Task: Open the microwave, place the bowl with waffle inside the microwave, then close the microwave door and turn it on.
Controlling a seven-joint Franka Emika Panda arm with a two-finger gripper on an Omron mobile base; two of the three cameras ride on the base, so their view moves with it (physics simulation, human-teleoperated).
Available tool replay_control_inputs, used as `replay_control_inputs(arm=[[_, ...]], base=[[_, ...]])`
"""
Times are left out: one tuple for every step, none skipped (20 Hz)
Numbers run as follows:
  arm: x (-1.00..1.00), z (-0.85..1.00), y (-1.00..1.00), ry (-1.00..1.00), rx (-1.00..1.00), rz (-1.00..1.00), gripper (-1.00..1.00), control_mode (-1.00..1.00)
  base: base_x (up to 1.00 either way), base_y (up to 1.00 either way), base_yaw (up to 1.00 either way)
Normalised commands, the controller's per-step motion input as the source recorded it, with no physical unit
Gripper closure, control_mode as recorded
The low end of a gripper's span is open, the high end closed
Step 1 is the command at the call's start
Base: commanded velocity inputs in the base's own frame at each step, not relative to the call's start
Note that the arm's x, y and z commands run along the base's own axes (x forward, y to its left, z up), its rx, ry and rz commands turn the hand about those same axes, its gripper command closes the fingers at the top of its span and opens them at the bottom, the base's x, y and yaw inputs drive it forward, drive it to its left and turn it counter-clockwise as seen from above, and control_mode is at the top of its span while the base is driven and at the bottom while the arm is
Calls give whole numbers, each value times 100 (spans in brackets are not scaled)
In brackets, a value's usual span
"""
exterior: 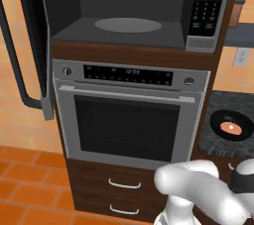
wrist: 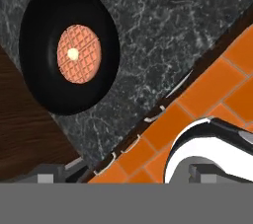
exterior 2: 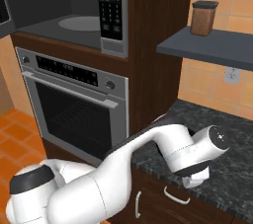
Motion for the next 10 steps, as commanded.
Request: replay_control_inputs(arm=[[41, -37, 0, 0, 0, 0, -100, -100], [44, -36, 0, 0, 0, 0, -100, -100], [46, -36, 0, 0, 0, 0, -100, -100], [49, -34, 0, 0, 0, 0, -100, -100], [49, -34, 0, 0, 0, 0, -100, -100], [48, -30, 0, 0, 0, 0, -100, -100], [46, -27, 0, 0, 0, 0, -100, -100], [41, -26, 0, 0, 0, 0, -100, -100], [40, -26, -3, 0, 0, 0, -100, -100], [39, -26, -3, 0, 0, 0, -100, -100]], base=[[0, 0, 0], [0, 0, 0], [0, 0, 0], [0, 0, 0], [0, 0, 0], [0, 0, 0], [0, 0, 0], [0, 0, 0], [0, 0, 0], [0, 0, 0]])
